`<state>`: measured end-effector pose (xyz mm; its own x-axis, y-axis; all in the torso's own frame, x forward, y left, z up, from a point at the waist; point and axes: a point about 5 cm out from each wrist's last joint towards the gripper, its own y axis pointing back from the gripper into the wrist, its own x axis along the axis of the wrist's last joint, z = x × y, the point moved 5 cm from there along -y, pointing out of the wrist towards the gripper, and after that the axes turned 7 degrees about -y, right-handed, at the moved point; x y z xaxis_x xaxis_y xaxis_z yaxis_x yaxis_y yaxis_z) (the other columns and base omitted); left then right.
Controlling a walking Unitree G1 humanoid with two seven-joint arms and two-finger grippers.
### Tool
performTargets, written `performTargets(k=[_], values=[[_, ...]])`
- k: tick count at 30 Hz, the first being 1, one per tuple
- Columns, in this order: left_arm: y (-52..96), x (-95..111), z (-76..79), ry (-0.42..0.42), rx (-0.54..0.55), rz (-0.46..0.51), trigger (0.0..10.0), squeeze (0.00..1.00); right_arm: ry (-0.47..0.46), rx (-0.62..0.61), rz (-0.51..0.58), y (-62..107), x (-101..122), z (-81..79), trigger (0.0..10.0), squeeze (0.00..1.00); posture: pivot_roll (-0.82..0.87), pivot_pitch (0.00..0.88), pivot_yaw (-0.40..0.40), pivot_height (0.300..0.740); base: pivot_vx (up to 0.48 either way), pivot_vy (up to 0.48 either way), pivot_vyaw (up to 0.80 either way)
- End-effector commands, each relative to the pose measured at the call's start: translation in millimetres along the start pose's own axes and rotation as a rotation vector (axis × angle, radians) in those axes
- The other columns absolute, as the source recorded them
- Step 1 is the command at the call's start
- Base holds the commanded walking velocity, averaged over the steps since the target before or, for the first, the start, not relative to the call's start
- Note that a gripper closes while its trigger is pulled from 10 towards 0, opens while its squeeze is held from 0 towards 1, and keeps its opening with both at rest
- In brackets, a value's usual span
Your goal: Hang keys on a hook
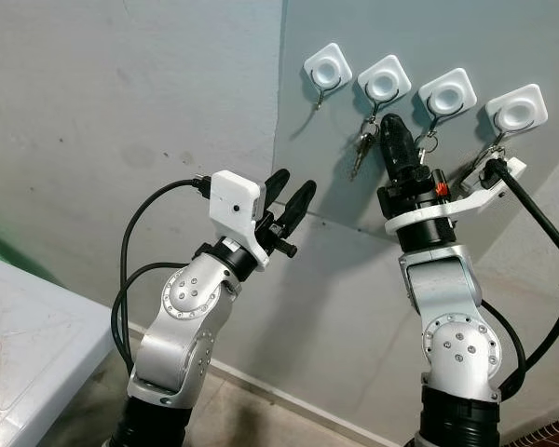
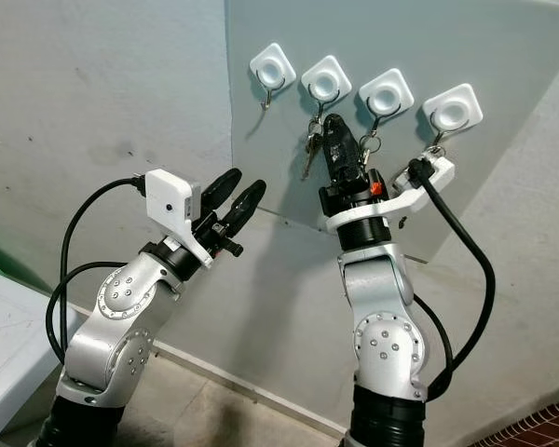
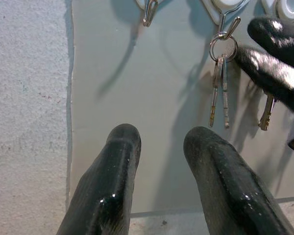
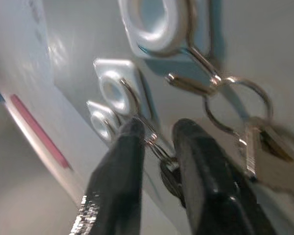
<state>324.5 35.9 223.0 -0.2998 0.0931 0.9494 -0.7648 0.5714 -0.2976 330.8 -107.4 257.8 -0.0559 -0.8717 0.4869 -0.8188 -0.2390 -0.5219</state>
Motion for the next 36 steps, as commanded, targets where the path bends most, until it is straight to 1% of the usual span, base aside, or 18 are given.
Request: performTargets(k=[1, 4, 6, 7, 8, 13, 14, 16, 17, 20, 21, 27, 28, 29, 30, 32, 33, 36], values=[[1.2, 4, -2.9, -0.018, 0.018, 0.007, 10.0, 0.00, 0.068, 0.023, -0.034, 4.5, -6, -2.9, 10.0, 1.00, 0.12, 0.000, -0.044, 0.736, 0.000, 0.000, 0.00], [2.0, 2, -3.9, -0.020, 0.021, 0.005, 10.0, 0.00, 0.113, 0.033, -0.063, 6.6, -11, -2.5, 10.0, 1.00, 0.12, 0.000, -0.044, 0.736, 0.000, 0.000, 0.00], [2.5, 1, -4.4, -0.021, 0.022, 0.003, 10.0, 0.00, 0.177, 0.045, -0.094, 8.9, -16, -1.7, 10.0, 1.00, 0.12, 0.000, -0.041, 0.736, 0.000, 0.000, 0.00], [2.5, 1, -4.4, -0.021, 0.022, 0.003, 10.0, 0.00, 0.177, 0.045, -0.094, 8.9, -16, -1.7, 10.0, 1.00, 0.12, 0.000, -0.041, 0.736, 0.000, 0.000, 0.00], [3.3, -1, -4.3, -0.029, 0.023, 0.002, 10.0, 0.00, 0.250, 0.050, -0.136, 12.8, -24, 2.0, 10.0, 1.00, 0.12, 0.000, -0.041, 0.736, 0.000, 0.000, 0.00], [5.0, -4, -4.8, -0.036, 0.027, -0.002, 10.0, 0.00, 0.300, 0.058, -0.168, 17.9, -31, 6.2, 10.0, 1.00, 0.12, 0.000, -0.040, 0.736, 0.000, 0.000, 0.00], [8.5, -11, -6.1, -0.035, 0.035, -0.014, 10.0, 0.00, 0.350, 0.055, -0.213, 25.3, -40, 14.1, 10.0, 1.00, 0.12, 0.000, -0.040, 0.736, 0.000, 0.000, 0.00], [9.9, -14, -6.8, -0.035, 0.040, -0.019, 10.0, 0.00, 0.366, 0.050, -0.227, 28.0, -43, 17.5, 10.0, 1.00, 0.12, 0.000, -0.040, 0.736, 0.000, 0.000, 0.00], [14.3, -24, -8.6, -0.040, 0.050, -0.044, 10.0, 0.00, 0.389, 0.037, -0.253, 35.1, -47, 25.8, 10.0, 1.00, 0.12, 0.000, -0.037, 0.736, 0.000, 0.000, 0.00], [21.4, -38, -10.2, -0.043, 0.063, -0.072, 10.0, 0.00, 0.438, -0.014, -0.285, 46.8, -51, 44.3, 10.0, 1.00, 0.12, 0.000, -0.037, 0.736, 0.000, 0.000, 0.00], [21.4, -38, -10.2, -0.043, 0.063, -0.072, 10.0, 0.00, 0.438, -0.014, -0.285, 46.8, -51, 44.3, 10.0, 1.00, 0.12, 0.000, -0.037, 0.736, 0.000, 0.000, 0.00], [36.8, -64, -13.8, -0.040, 0.098, -0.116, 10.0, 0.00, 0.508, -0.118, -0.351, 74.1, -58, 79.2, 10.0, 1.00, 0.12, 0.000, -0.037, 0.736, 0.000, 0.000, 0.00], [36.8, -64, -13.8, -0.040, 0.098, -0.116, 10.0, 0.00, 0.508, -0.118, -0.351, 74.1, -58, 79.2, 10.0, 1.00, 0.12, 0.000, -0.037, 0.736, 0.000, 0.000, 0.00], [44.3, -78, -15.8, -0.048, 0.114, -0.148, 10.0, 0.00, 0.529, -0.160, -0.386, 88.0, -63, 94.6, 10.0, 0.00, 0.12, 0.000, -0.037, 0.736, 0.000, 0.000, 0.00], [44.3, -78, -15.8, -0.048, 0.114, -0.148, 10.0, 0.00, 0.529, -0.160, -0.386, 88.0, -63, 94.6, 10.0, 0.00, 0.12, 0.000, -0.037, 0.736, 0.000, 0.000, 0.00], [55.6, -102, -18.6, -0.055, 0.135, -0.212, 10.0, 0.00, 0.566, -0.254, -0.435, 110.0, -68, 122.4, 10.0, 0.00, 0.11, 0.000, -0.030, 0.736, 0.000, 0.000, 0.00], [55.6, -102, -18.6, -0.055, 0.135, -0.212, 10.0, 0.00, 0.566, -0.254, -0.435, 110.0, -68, 122.4, 10.0, 0.00, 0.11, 0.000, -0.030, 0.736, 0.000, 0.000, 0.00], [68.5, -126, -22.6, -0.038, 0.168, -0.282, 10.0, 0.00, 0.584, -0.321, -0.478, 127.9, -71, 141.0, 10.0, 0.00, 0.10, 0.000, -0.029, 0.736, 0.000, 0.000, 0.00]])
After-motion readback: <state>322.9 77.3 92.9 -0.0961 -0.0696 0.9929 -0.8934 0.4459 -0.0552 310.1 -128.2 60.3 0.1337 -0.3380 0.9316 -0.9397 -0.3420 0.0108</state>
